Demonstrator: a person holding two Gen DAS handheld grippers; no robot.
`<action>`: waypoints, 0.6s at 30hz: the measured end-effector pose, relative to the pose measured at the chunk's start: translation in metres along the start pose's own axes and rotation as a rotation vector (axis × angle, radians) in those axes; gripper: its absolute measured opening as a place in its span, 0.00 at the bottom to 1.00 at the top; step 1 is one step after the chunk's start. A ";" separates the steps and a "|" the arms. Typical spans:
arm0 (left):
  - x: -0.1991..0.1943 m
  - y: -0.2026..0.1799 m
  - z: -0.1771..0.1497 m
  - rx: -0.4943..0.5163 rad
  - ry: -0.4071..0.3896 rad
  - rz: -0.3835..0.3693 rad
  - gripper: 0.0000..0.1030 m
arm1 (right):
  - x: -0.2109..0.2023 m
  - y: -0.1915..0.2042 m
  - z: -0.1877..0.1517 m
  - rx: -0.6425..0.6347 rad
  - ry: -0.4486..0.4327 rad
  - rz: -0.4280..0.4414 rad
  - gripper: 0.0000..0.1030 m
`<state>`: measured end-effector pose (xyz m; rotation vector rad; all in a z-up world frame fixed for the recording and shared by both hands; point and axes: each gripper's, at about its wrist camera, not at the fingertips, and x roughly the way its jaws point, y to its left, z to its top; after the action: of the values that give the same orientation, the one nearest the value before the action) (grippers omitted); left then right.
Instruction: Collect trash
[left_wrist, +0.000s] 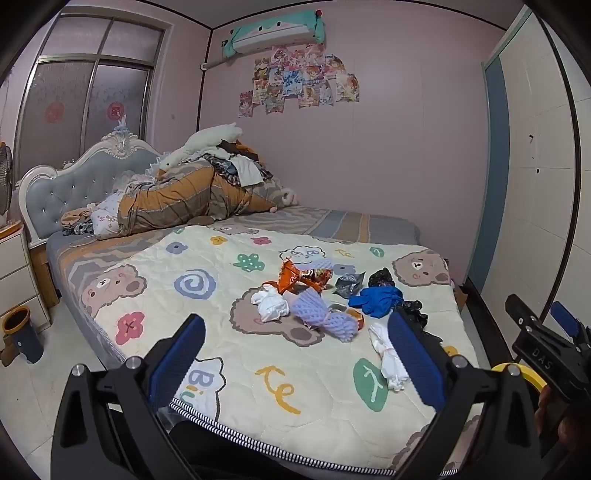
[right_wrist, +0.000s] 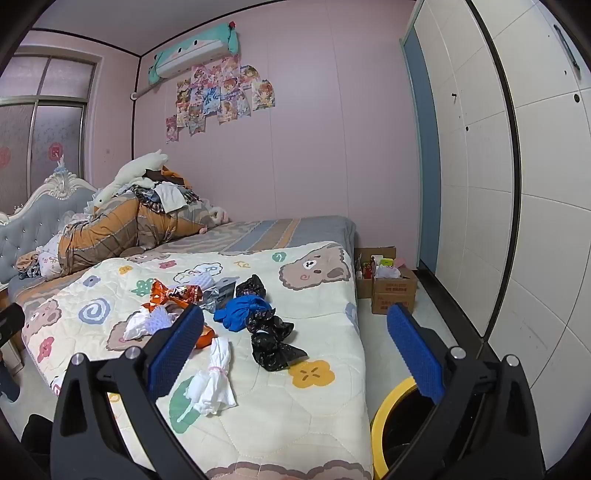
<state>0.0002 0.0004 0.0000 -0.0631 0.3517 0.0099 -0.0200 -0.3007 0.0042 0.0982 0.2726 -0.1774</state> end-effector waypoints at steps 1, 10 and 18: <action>0.000 0.000 0.000 0.001 0.000 -0.001 0.93 | 0.000 0.000 0.000 -0.001 0.004 -0.001 0.93; 0.000 -0.002 0.000 0.015 0.005 -0.001 0.93 | 0.000 0.000 0.000 0.001 0.007 0.001 0.93; 0.001 -0.005 0.000 0.013 0.007 -0.004 0.93 | 0.000 0.000 0.000 0.003 0.009 0.000 0.93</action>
<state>0.0012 -0.0050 -0.0004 -0.0512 0.3584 0.0030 -0.0200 -0.3010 0.0045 0.1022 0.2816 -0.1770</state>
